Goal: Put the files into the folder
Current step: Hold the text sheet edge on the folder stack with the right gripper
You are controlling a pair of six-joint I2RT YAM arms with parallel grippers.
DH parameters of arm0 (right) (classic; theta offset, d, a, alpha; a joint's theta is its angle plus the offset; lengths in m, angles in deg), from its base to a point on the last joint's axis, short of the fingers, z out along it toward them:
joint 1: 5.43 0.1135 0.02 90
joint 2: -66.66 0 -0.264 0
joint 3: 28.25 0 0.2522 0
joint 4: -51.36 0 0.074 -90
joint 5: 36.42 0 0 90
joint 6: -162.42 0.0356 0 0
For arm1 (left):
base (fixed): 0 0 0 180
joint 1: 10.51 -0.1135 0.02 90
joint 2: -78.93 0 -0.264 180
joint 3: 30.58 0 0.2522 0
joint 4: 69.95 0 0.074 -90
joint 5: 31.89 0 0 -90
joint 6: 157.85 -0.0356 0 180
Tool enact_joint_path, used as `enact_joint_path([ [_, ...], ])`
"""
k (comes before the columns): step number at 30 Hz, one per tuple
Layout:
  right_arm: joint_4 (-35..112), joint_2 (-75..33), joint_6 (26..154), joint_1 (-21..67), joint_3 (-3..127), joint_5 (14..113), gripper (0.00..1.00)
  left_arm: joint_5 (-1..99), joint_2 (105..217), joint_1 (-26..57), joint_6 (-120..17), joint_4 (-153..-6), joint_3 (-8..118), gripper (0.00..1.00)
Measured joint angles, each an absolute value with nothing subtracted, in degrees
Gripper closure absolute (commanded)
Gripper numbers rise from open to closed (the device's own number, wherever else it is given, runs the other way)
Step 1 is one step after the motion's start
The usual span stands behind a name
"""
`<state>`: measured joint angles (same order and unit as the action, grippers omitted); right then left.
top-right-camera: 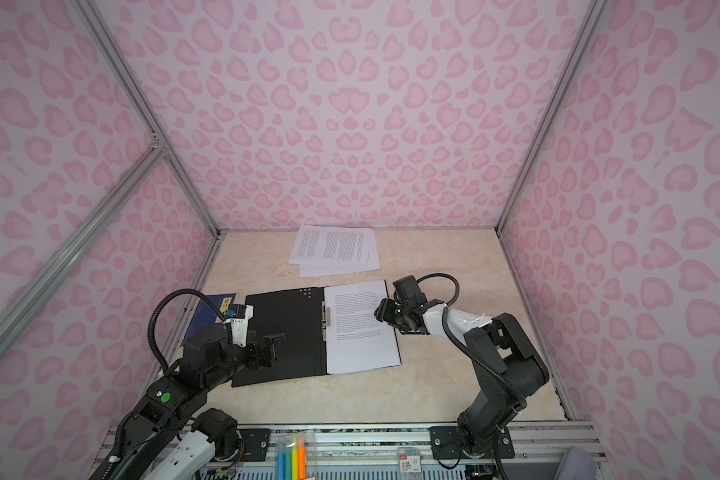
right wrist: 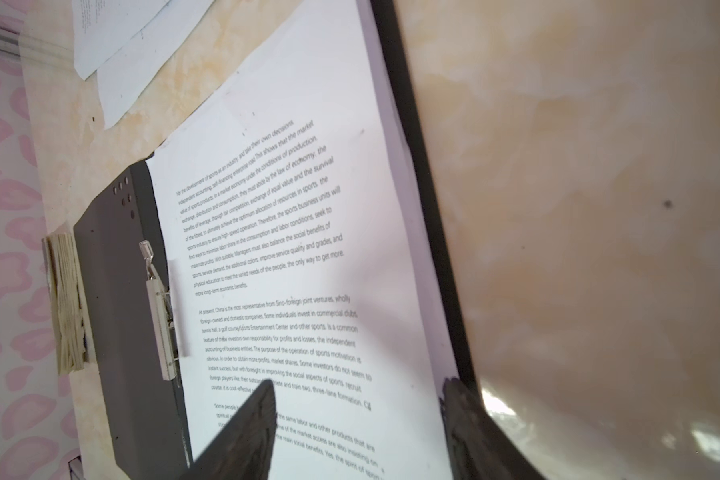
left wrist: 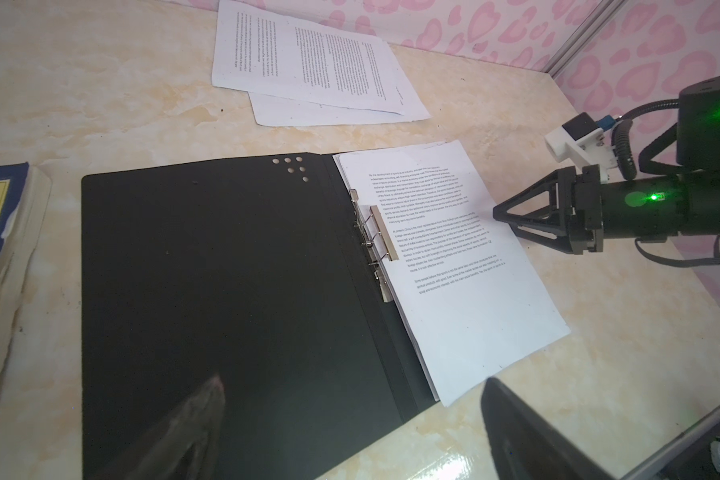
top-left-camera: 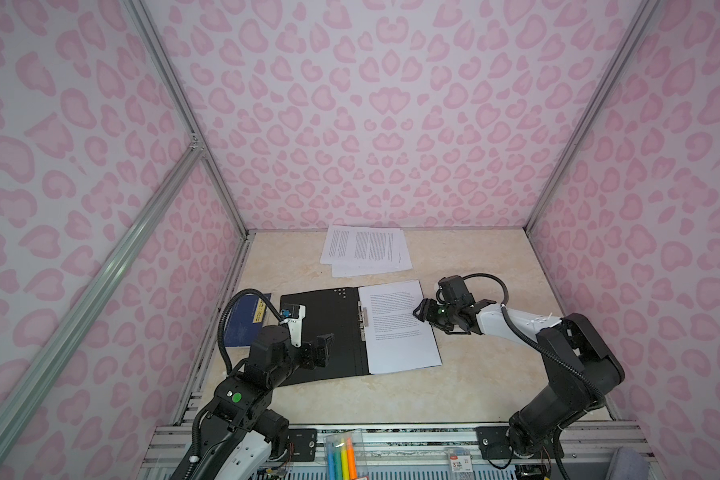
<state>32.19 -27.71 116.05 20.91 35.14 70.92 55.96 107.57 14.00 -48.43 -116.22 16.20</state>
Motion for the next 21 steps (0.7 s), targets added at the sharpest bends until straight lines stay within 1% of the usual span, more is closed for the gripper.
enact_joint_path([
  [4, 29.9, -29.5, 113.8, 20.9, 38.5, 69.3, 0.30, 56.0, 107.5, 14.0, -48.4, -116.2, 16.2, 0.03],
  [11, 27.8, -35.1, 111.0, 19.1, 44.6, 67.1, 0.30, 56.0, 107.5, 14.0, -48.4, -116.2, 16.2, 0.02],
  [21, 27.5, -39.6, 110.3, 18.4, 48.6, 68.4, 0.31, 56.0, 107.5, 14.0, -48.4, -116.2, 16.2, 0.03],
])
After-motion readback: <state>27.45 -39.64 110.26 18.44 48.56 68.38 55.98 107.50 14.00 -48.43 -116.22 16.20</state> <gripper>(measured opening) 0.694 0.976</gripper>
